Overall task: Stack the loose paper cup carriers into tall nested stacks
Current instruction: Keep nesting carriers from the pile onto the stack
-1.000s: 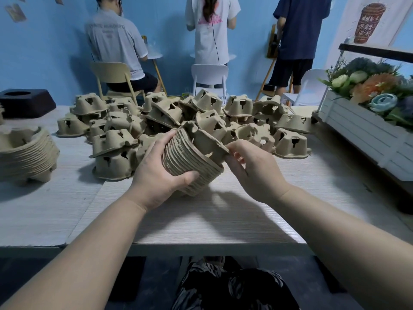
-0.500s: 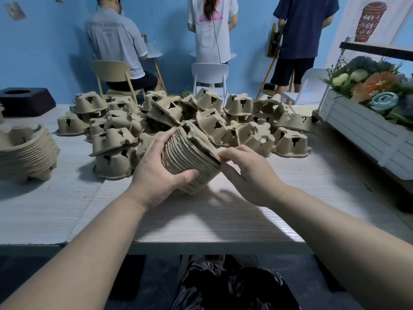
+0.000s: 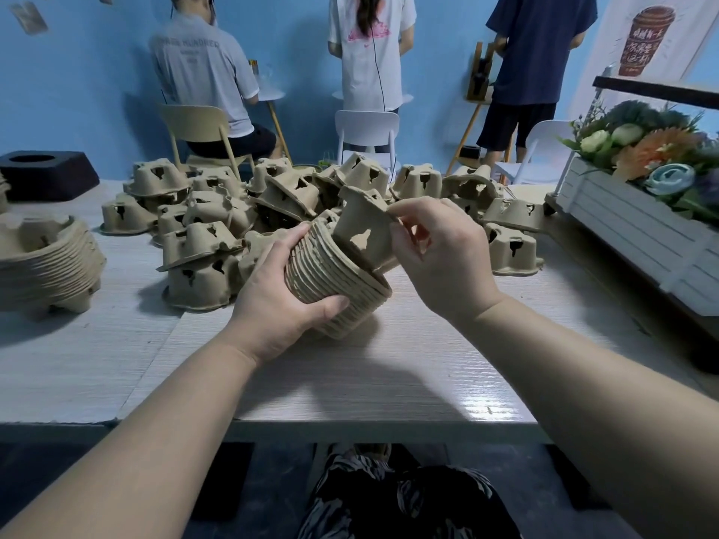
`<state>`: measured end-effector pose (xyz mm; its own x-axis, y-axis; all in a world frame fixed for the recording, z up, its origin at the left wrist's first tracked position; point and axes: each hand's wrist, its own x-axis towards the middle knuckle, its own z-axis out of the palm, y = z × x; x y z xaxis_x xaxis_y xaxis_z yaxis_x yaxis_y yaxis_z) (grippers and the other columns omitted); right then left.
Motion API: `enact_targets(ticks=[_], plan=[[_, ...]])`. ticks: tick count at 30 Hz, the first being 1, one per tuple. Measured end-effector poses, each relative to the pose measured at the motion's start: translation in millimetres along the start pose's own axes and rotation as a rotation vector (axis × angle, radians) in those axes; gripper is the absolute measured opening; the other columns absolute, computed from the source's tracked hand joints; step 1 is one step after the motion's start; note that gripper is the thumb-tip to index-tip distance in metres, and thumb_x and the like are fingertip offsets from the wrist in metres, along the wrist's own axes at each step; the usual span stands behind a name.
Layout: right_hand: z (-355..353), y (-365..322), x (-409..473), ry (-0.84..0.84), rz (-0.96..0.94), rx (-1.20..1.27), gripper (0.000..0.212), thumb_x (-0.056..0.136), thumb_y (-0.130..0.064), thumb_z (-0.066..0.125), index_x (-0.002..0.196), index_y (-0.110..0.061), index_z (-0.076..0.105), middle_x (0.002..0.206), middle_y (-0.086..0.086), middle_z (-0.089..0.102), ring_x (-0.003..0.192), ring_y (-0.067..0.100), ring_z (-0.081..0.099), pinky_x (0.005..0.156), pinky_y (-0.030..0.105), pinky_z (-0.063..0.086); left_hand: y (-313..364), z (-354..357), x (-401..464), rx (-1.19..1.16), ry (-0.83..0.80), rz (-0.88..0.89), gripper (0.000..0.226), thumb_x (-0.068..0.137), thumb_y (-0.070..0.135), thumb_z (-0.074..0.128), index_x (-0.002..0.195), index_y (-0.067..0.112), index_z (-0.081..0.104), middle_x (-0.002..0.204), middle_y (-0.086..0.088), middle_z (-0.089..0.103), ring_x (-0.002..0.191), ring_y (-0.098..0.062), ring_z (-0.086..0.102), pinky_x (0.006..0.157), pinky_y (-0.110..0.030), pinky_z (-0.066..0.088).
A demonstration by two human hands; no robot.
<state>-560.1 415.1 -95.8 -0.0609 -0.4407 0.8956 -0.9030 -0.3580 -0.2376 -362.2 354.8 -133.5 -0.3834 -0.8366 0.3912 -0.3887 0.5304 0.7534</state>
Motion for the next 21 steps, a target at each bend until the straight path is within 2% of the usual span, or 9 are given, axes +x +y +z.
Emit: enact_targets(ticks=[2, 5, 7, 10, 12, 14, 16, 18, 21], plan=[[2, -5, -1, -0.007, 0.003, 0.021, 0.02, 0.086, -0.02, 0.058, 0.094, -0.007, 0.071, 0.08, 0.002, 0.069, 0.071, 0.019, 0.061, 0.063, 0.035, 0.052, 0, -1, -1, 0.01, -0.005, 0.006, 0.099, 0.062, 0.037, 0.09, 0.146, 0.034, 0.037, 0.13, 0.014, 0.046, 0.099, 0.039, 0.027, 0.079, 0.012, 0.019], [3, -9, -4, -0.027, 0.008, 0.057, 0.026, 0.086, -0.028, 0.059, 0.099, -0.009, 0.072, 0.077, -0.003, 0.066, 0.068, 0.017, 0.058, 0.065, 0.026, 0.048, 2, -2, -1, -0.008, -0.006, 0.009, 0.108, 0.049, 0.061, 0.081, 0.145, 0.036, 0.036, 0.131, 0.016, 0.045, 0.103, 0.036, 0.029, 0.081, 0.011, 0.021], [1, -6, -6, -0.057, -0.03, 0.05, 0.031, 0.086, -0.028, 0.059, 0.106, -0.008, 0.07, 0.079, -0.01, 0.06, 0.068, 0.014, 0.052, 0.065, 0.02, 0.041, 3, -3, -1, -0.023, -0.003, -0.004, 0.11, 0.044, 0.068, 0.071, 0.144, 0.038, 0.036, 0.132, 0.017, 0.046, 0.105, 0.035, 0.03, 0.083, 0.011, 0.022], [-4, 2, -17, -0.191, -0.086, 0.044, 0.041, 0.087, -0.019, 0.055, 0.126, -0.005, 0.058, 0.088, -0.002, 0.063, 0.078, 0.018, 0.053, 0.069, 0.025, 0.044, 4, -2, -1, -0.019, 0.007, 0.002, 0.109, 0.045, 0.064, 0.073, 0.144, 0.034, 0.038, 0.129, 0.018, 0.045, 0.102, 0.038, 0.027, 0.081, 0.012, 0.019], [-6, 7, -24, -0.243, -0.083, 0.017, 0.051, 0.084, -0.009, 0.055, 0.134, -0.004, 0.05, 0.086, -0.002, 0.057, 0.082, 0.014, 0.046, 0.071, 0.02, 0.038, 4, -1, -2, 0.012, 0.005, 0.008, 0.103, 0.055, 0.048, 0.087, 0.145, 0.031, 0.038, 0.128, 0.016, 0.044, 0.098, 0.04, 0.025, 0.079, 0.013, 0.016], [-5, 10, -25, -0.215, -0.083, -0.015, 0.049, 0.083, -0.008, 0.054, 0.132, -0.002, 0.052, 0.083, 0.002, 0.06, 0.081, 0.017, 0.048, 0.07, 0.02, 0.036, 4, 0, -2, 0.053, 0.003, 0.003, 0.096, 0.065, 0.029, 0.09, 0.146, 0.028, 0.038, 0.13, 0.013, 0.044, 0.091, 0.032, 0.031, 0.077, 0.014, 0.015], [-3, 8, -21, -0.162, -0.103, -0.017, 0.041, 0.085, -0.011, 0.053, 0.124, 0.0, 0.059, 0.083, 0.005, 0.066, 0.078, 0.024, 0.054, 0.069, 0.024, 0.041, 3, 0, -1, 0.062, 0.002, 0.003, 0.097, 0.065, 0.03, 0.09, 0.147, 0.028, 0.038, 0.132, 0.012, 0.044, 0.094, 0.023, 0.032, 0.077, 0.014, 0.014], [-1, 4, -17, -0.119, -0.126, -0.004, 0.032, 0.085, -0.009, 0.058, 0.116, 0.0, 0.065, 0.082, 0.003, 0.069, 0.073, 0.026, 0.057, 0.067, 0.026, 0.044, 3, 0, -1, 0.046, -0.001, 0.01, 0.101, 0.06, 0.042, 0.09, 0.146, 0.031, 0.038, 0.132, 0.012, 0.045, 0.094, 0.03, 0.032, 0.078, 0.014, 0.016], [3, -2, -13, -0.091, -0.116, 0.006, 0.026, 0.085, -0.011, 0.063, 0.109, -0.002, 0.069, 0.078, 0.004, 0.07, 0.069, 0.025, 0.058, 0.065, 0.031, 0.048, 2, 1, 0, 0.035, -0.001, 0.006, 0.104, 0.057, 0.047, 0.09, 0.146, 0.033, 0.038, 0.134, 0.011, 0.047, 0.099, 0.04, 0.025, 0.079, 0.013, 0.017]])
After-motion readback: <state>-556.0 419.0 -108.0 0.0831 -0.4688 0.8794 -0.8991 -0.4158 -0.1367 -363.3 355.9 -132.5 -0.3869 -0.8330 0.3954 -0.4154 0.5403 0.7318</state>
